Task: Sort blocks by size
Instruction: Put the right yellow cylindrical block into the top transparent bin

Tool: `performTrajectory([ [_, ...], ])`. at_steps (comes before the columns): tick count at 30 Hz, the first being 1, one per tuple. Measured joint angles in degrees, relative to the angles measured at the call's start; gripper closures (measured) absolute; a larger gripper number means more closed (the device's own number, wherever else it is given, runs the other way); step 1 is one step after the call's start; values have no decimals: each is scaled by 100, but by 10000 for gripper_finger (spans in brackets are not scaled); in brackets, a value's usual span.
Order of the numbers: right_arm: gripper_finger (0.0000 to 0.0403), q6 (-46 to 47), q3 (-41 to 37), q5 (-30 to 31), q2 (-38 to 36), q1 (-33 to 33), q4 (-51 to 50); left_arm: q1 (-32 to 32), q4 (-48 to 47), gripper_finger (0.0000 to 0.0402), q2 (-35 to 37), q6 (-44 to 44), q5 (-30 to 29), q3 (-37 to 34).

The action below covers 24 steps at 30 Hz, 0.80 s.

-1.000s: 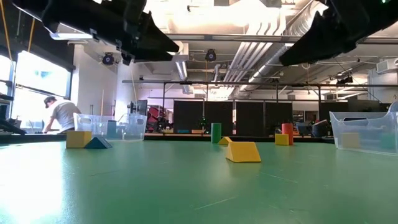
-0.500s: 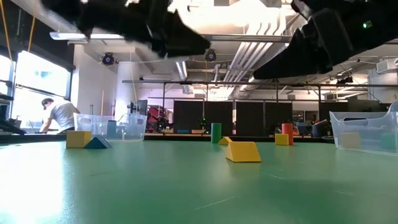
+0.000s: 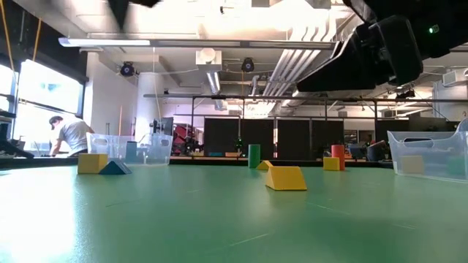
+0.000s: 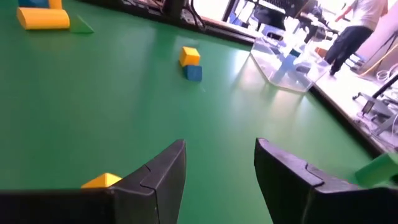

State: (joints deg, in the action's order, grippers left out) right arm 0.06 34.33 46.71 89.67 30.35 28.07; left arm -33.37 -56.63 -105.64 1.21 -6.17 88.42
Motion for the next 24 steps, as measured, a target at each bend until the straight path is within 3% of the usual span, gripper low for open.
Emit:
performTrajectory([
  [5,222,-439,2,-72,0,0,232,-620,-330,195,-552,1231,769,205],
  [8,222,-660,2,-253,0,0,277,-788,-401,195,-893,1509,1206,357],
  [14,222,-813,2,-382,0,-4,267,-977,-1208,195,-1620,978,1807,923],
  [19,222,-822,2,-589,0,-70,235,-1021,-2435,195,-2011,808,1782,1182],
  [24,222,-788,2,-1045,0,-174,120,-1012,-2458,195,-2182,218,1716,1178],
])
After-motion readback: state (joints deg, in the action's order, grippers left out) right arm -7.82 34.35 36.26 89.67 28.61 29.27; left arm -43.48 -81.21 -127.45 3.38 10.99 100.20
